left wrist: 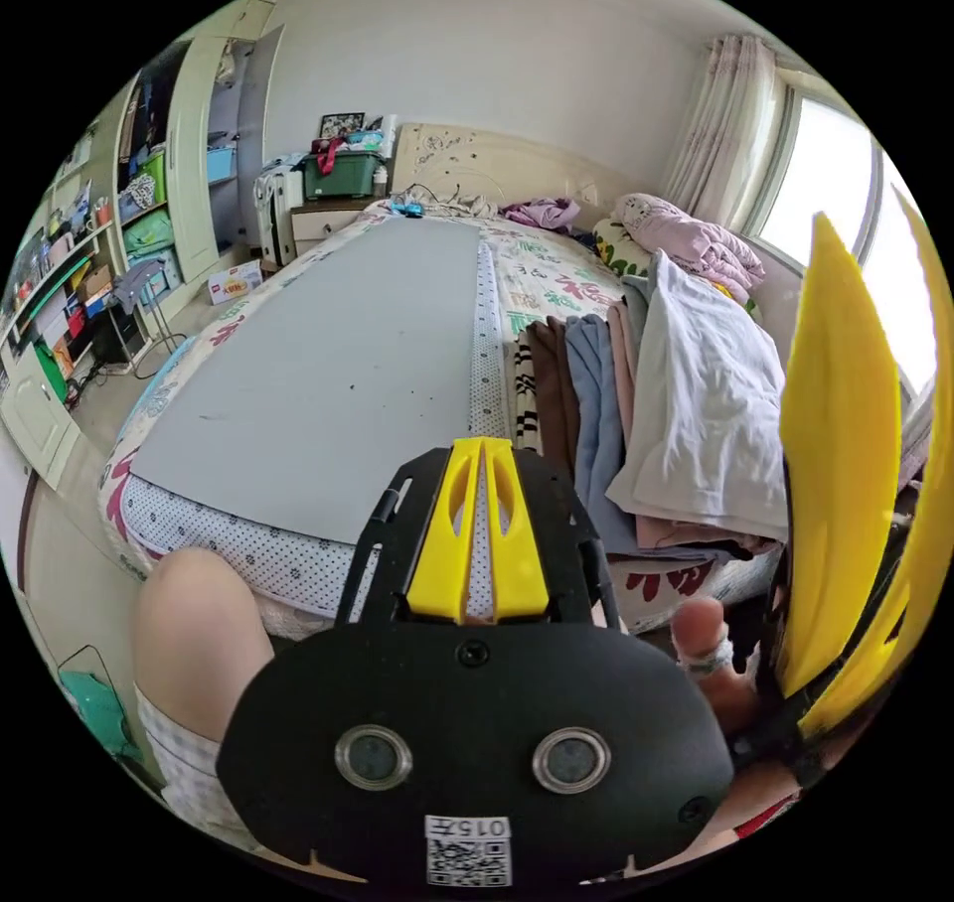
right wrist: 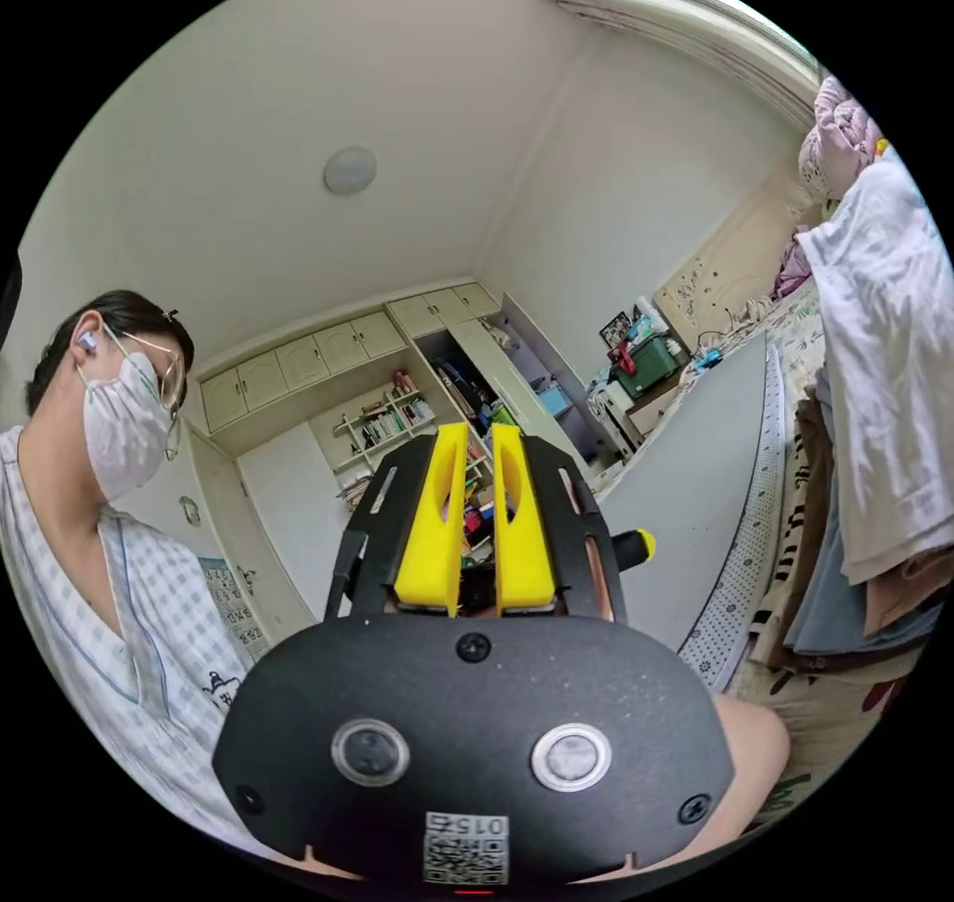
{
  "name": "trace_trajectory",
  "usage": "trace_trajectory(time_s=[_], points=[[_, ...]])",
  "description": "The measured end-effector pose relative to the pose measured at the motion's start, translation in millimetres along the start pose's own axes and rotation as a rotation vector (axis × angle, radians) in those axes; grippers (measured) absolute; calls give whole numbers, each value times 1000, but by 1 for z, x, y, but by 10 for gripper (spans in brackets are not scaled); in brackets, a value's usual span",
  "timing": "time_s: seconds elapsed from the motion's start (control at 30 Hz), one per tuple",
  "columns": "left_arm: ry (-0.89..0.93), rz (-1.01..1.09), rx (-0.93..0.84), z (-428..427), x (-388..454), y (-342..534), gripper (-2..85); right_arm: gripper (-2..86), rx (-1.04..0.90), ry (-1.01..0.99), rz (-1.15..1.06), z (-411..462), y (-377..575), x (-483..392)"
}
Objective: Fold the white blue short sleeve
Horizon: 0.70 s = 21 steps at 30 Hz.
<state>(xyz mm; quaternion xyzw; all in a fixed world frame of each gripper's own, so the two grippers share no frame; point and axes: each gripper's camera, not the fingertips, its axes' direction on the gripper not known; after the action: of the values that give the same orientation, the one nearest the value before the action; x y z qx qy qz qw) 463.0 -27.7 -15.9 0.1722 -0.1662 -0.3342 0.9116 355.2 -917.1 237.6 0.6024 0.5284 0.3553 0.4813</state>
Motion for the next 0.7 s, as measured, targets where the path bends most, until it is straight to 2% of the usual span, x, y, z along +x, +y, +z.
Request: trace_trajectory(time_s=[0.13, 0.3, 0.43, 0.7], points=[[-38, -32, -19, 10, -35, 9, -5, 54, -38, -108, 60, -9, -34, 36], [-158, -32, 15, 13, -55, 20, -5, 47, -125, -196, 278, -20, -69, 102], [-217, -40, -11, 24, -71, 26, -5, 37, -142, -202, 291, -35, -94, 121], [-262, -35, -32, 32, -86, 41, -3, 2, -150, -372, 324, -63, -167, 174]])
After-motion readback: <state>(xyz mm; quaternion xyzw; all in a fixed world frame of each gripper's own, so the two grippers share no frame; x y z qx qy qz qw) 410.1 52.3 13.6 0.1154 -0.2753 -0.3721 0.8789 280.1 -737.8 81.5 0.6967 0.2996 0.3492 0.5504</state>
